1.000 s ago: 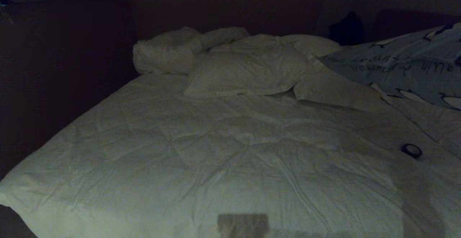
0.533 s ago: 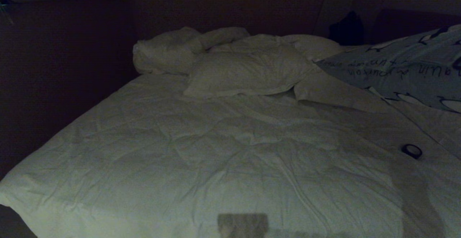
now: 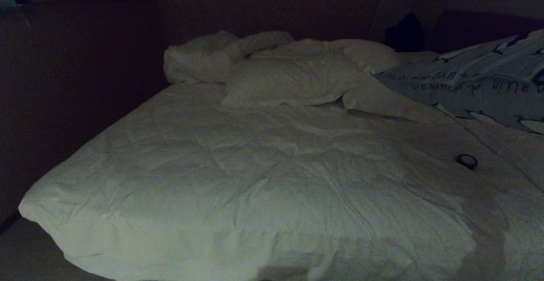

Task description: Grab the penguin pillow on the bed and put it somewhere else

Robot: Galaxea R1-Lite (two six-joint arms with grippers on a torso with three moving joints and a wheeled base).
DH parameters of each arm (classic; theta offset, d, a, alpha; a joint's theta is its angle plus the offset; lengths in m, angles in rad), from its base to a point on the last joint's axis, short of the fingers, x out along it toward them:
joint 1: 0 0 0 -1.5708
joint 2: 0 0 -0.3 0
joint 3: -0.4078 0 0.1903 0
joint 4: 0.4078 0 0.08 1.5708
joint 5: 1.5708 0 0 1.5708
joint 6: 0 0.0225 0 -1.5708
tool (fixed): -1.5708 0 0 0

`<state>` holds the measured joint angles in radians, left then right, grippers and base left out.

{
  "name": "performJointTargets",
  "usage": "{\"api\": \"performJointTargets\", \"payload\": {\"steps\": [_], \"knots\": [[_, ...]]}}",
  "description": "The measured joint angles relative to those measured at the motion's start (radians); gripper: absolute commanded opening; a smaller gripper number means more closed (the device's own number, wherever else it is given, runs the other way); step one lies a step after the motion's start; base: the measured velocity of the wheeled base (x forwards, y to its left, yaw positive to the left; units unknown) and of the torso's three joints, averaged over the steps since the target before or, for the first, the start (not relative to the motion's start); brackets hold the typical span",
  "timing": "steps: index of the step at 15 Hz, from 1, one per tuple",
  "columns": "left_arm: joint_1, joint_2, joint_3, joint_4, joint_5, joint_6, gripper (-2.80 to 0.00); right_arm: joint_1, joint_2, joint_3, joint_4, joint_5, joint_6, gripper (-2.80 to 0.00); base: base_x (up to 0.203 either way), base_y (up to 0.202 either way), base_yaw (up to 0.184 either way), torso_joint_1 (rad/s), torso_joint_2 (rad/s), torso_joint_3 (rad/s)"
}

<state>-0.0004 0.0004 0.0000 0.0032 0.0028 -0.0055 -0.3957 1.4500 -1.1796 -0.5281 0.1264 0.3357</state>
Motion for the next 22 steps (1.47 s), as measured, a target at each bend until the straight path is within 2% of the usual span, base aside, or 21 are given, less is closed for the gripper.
{"api": "performJointTargets", "payload": {"steps": [16,22], "knots": [[0.0,0.0,0.0,0.0,0.0,0.0,-2.8,0.0,-0.001,0.0,-0.001,0.0,-0.002,-2.8,-0.191,0.0,0.001,0.003,0.0,0.002],[0.0,0.0,0.0,0.0,0.0,0.0,-2.8,0.0,-0.002,0.001,0.0,-0.002,-0.003,-2.8,-0.02,0.0,-0.001,-0.002,0.0,0.0]]}}
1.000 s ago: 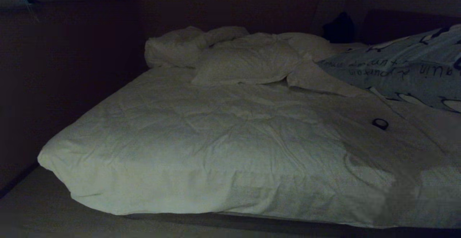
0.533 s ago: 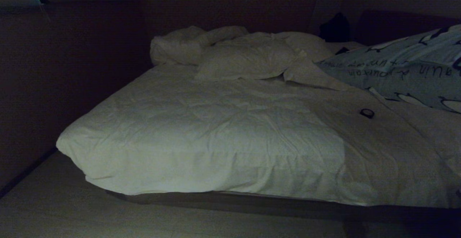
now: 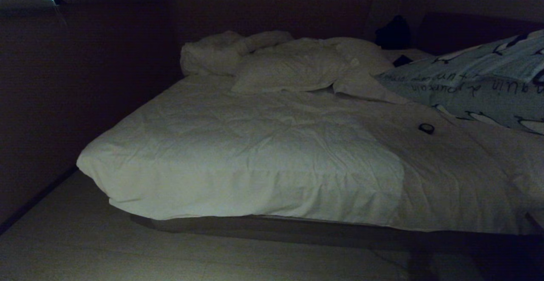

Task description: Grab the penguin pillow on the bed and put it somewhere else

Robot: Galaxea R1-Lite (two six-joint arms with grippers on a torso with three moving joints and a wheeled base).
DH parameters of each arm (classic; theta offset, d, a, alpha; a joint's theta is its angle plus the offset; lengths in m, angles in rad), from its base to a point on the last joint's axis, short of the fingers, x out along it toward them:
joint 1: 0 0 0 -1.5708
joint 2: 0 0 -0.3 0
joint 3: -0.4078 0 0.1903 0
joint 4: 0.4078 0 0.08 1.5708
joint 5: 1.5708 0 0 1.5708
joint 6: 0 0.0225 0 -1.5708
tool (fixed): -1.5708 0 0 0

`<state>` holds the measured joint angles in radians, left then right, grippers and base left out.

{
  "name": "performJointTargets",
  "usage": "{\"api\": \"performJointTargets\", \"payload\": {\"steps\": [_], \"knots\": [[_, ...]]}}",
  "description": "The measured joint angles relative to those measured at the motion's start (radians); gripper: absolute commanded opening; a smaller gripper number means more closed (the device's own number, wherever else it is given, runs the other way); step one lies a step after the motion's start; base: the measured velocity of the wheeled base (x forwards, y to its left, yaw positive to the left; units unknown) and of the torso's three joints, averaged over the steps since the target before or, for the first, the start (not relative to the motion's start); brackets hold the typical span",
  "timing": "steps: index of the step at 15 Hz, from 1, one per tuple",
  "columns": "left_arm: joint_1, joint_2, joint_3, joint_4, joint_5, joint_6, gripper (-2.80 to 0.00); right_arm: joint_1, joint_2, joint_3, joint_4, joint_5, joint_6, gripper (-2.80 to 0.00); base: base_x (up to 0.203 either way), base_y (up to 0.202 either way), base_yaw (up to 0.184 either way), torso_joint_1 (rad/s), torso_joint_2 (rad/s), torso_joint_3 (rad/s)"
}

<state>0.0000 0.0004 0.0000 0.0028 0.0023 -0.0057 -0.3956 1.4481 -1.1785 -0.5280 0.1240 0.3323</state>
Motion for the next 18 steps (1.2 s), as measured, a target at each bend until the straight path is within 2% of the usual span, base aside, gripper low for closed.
{"api": "performJointTargets", "payload": {"steps": [6,11,14,18], "knots": [[0.0,0.0,0.0,0.0,0.0,0.0,-2.8,0.0,-0.004,0.001,0.006,-0.006,-0.017,-2.8,0.0,0.0,0.0,0.0,0.0,0.0],[0.0,0.0,0.0,0.0,0.0,0.001,-2.8,0.0,-0.016,0.021,0.018,-0.029,-0.076,-2.8,0.0,0.0,0.0,0.0,0.0,0.0],[0.0,0.0,0.0,0.0,0.0,0.0,-2.8,-0.001,-0.052,0.016,0.058,-0.081,-0.111,-2.8,0.0,0.0,0.0,0.0,0.0,0.0],[0.0,0.0,0.0,0.0,0.0,0.0,-2.8,-0.001,-0.185,0.037,0.173,-0.195,-0.142,-2.8,0.0,0.0,0.0,0.0,0.0,0.0]]}}
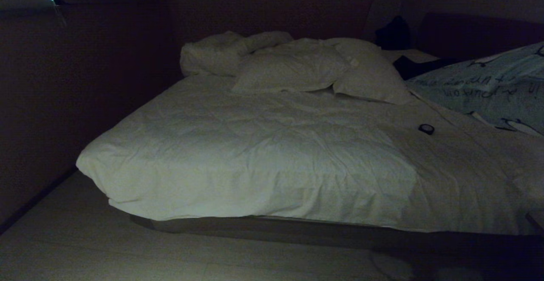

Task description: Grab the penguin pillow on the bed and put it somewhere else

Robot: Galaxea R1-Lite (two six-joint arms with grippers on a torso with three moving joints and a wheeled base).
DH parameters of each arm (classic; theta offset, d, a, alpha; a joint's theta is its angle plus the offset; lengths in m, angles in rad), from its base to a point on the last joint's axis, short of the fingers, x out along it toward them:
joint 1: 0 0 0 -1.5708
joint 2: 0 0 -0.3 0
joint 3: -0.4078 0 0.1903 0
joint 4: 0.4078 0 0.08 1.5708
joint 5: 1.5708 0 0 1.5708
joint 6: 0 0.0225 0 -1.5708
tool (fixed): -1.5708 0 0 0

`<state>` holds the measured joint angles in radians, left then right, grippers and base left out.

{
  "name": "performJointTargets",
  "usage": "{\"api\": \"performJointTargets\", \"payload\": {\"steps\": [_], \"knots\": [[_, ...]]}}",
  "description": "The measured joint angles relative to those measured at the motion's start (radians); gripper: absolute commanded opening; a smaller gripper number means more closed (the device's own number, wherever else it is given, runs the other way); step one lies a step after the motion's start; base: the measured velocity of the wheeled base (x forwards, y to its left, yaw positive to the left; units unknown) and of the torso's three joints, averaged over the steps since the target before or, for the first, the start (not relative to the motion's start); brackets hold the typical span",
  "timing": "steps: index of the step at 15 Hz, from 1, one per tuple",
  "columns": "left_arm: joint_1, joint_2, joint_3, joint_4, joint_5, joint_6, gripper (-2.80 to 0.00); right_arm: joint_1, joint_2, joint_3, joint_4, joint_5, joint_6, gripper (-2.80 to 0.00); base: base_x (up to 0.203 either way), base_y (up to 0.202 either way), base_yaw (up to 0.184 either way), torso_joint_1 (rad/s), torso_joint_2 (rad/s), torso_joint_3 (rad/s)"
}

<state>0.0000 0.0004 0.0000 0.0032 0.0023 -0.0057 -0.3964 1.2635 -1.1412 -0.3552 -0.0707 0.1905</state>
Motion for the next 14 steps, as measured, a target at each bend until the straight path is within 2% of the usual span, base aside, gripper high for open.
{"api": "performJointTargets", "payload": {"steps": [4,7,11,14], "knots": [[0.0,0.0,0.0,0.0,0.0,0.0,-2.8,-0.028,-0.153,0.075,0.166,-0.115,-0.067,-2.8,0.0,0.0,0.0,0.0,0.0,0.0],[0.0,0.0,0.0,0.0,0.0,0.0,-2.8,-0.096,-0.212,0.152,0.273,-0.199,-0.115,-2.8,0.0,0.0,0.0,0.0,0.0,0.0],[0.0,0.0,0.0,0.0,0.0,0.0,-2.8,-0.284,-0.246,0.178,0.351,-0.301,-0.129,-2.8,0.0,0.0,0.0,0.0,0.0,0.0],[0.0,0.0,0.0,0.0,0.001,0.0,-2.8,-0.422,-0.275,0.204,0.367,-0.332,-0.131,-2.8,0.0,0.0,0.0,0.0,0.0,0.0]]}}
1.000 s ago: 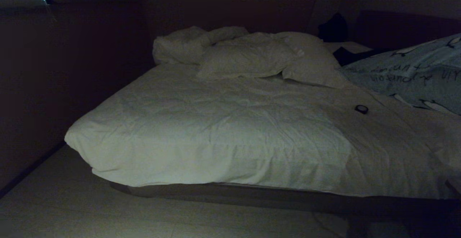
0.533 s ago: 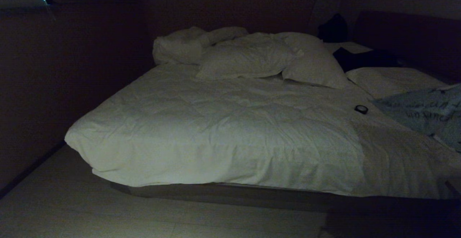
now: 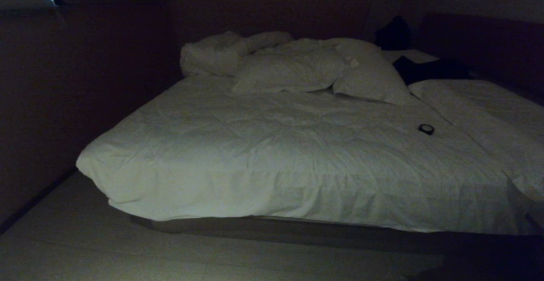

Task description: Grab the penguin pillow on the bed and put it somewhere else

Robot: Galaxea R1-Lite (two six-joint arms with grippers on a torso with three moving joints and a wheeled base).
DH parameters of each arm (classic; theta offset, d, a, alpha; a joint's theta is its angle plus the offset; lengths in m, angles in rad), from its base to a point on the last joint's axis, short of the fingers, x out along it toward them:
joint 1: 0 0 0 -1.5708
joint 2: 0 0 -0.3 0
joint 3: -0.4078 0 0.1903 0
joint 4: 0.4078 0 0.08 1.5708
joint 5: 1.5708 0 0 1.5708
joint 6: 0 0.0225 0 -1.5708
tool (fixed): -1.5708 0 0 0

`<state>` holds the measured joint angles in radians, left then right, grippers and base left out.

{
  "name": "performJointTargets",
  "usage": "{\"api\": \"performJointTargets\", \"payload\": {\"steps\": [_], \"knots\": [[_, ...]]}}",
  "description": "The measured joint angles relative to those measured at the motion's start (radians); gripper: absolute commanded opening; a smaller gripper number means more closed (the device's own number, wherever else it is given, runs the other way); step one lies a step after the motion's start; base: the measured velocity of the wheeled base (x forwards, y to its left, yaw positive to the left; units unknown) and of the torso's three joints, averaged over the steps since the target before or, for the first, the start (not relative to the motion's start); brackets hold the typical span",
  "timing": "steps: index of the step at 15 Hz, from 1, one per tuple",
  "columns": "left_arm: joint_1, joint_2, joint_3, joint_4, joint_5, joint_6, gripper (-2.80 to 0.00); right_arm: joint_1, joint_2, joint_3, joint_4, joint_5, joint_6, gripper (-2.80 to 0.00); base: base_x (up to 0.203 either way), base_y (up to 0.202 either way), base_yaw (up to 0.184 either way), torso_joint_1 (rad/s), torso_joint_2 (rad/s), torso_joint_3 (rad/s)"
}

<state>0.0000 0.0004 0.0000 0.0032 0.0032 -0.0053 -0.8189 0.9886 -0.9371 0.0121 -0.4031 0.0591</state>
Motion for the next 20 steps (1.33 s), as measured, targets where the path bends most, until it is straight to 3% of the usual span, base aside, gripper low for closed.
{"api": "performJointTargets", "payload": {"steps": [12,17,20], "knots": [[0.0,0.0,0.0,0.0,0.0,0.0,-2.8,-0.441,-0.069,-0.005,-0.01,-0.001,0.004,-2.8,0.0,0.0,0.0,0.0,0.0,0.0],[0.0,0.0,0.0,0.0,-0.001,0.0,-2.8,-0.633,0.018,-0.077,-0.046,0.016,-0.009,-2.8,0.0,0.0,0.0,0.0,0.0,0.0],[0.0,0.0,0.0,0.0,-0.001,0.0,-2.8,-0.767,0.115,-0.147,-0.06,0.068,-0.032,-2.8,0.0,0.0,0.0,0.0,0.0,0.0]]}}
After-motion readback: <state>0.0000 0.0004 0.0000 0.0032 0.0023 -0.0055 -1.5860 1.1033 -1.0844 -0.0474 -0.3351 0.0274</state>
